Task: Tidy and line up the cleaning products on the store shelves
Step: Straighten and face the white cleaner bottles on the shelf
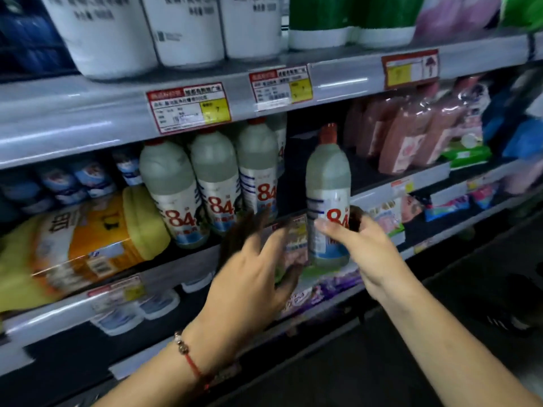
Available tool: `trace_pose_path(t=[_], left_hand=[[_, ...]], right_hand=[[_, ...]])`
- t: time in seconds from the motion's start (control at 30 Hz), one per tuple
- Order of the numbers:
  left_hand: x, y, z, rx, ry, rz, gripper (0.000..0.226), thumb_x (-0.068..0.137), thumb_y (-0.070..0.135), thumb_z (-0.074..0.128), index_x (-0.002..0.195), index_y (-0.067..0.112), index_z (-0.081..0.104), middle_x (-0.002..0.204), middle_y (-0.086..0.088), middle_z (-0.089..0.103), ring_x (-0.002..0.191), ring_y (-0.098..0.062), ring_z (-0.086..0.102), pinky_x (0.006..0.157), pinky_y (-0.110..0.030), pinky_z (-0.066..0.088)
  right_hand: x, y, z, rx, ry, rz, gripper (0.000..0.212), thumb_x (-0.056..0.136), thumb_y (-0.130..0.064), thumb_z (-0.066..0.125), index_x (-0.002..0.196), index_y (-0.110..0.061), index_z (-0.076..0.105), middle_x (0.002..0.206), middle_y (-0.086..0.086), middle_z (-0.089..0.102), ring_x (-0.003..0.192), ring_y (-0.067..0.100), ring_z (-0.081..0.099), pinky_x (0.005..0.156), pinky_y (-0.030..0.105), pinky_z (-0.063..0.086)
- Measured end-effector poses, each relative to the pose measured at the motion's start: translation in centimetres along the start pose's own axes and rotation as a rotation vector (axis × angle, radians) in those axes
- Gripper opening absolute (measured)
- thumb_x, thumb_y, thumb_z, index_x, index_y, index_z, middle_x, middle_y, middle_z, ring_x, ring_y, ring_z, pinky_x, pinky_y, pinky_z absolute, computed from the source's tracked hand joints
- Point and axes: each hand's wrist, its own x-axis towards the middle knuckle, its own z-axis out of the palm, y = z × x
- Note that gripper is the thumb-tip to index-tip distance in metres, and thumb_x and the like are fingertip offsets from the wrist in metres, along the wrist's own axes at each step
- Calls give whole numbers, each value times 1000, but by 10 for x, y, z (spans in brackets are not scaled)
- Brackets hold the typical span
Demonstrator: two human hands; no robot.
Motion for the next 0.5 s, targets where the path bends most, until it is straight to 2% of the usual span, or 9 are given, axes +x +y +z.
trace_pose_path(t=[0.07,0.13,0.23,0.27,0.3,0.37,0.43,0.5], left_hand=[[2,4,3,38,21,-41,56,89,52,49,135,20,51,125,-19,60,98,-41,68,64,-40,59],[3,6,10,109,19,-65,55,86,45,58,135,19,53,128,-22,61,112,-42,63,79,-40,59],[2,12,20,184,25,-139,44,80,39,75,115,17,64,101,-18,71,91,-38,70,64,-37,59],[3,13,24,206,42,-154,47,79,40,75,118,17,65,105,-19,71,96,-38,70,71,-38,60],[3,15,28,226,61,-168,52,80,41,72,125,17,64,119,-22,68,111,-39,66,86,-42,58],[4,18,33,251,90,-201,61,84,45,59,139,19,54,145,-24,51,135,-42,47,108,-51,44],[3,20,34,252,110,-233,65,85,46,54,145,21,48,151,-22,44,140,-42,39,113,-52,38],[2,23,35,260,110,-266,65,85,45,57,145,20,48,151,-21,42,140,-41,36,115,-51,35]], right_hand=[[28,-5,1,10,-16,-49,27,79,-23,82,104,-23,71,96,-9,78,94,9,72,85,28,54],[54,-8,6,54,-39,-88,20,83,-15,80,98,-25,72,93,-10,78,91,8,72,85,29,56],[79,-11,16,103,-95,-130,28,82,-13,80,108,-19,72,98,-8,76,87,4,72,73,19,55],[86,-10,19,97,-117,-156,34,82,-12,79,114,-15,70,102,-4,75,87,3,72,72,17,55],[93,-8,22,75,-135,-182,37,83,-11,79,118,-13,68,104,-3,73,86,1,71,70,14,54],[104,-5,28,-6,-150,-221,40,82,-12,80,119,-15,65,105,-2,71,84,2,68,69,14,53],[110,-3,31,-64,-188,-238,42,81,-15,82,120,-17,64,108,0,71,93,9,68,77,24,55],[109,0,33,-94,-233,-255,41,81,-18,82,118,-20,64,108,-2,71,96,9,68,81,28,55]])
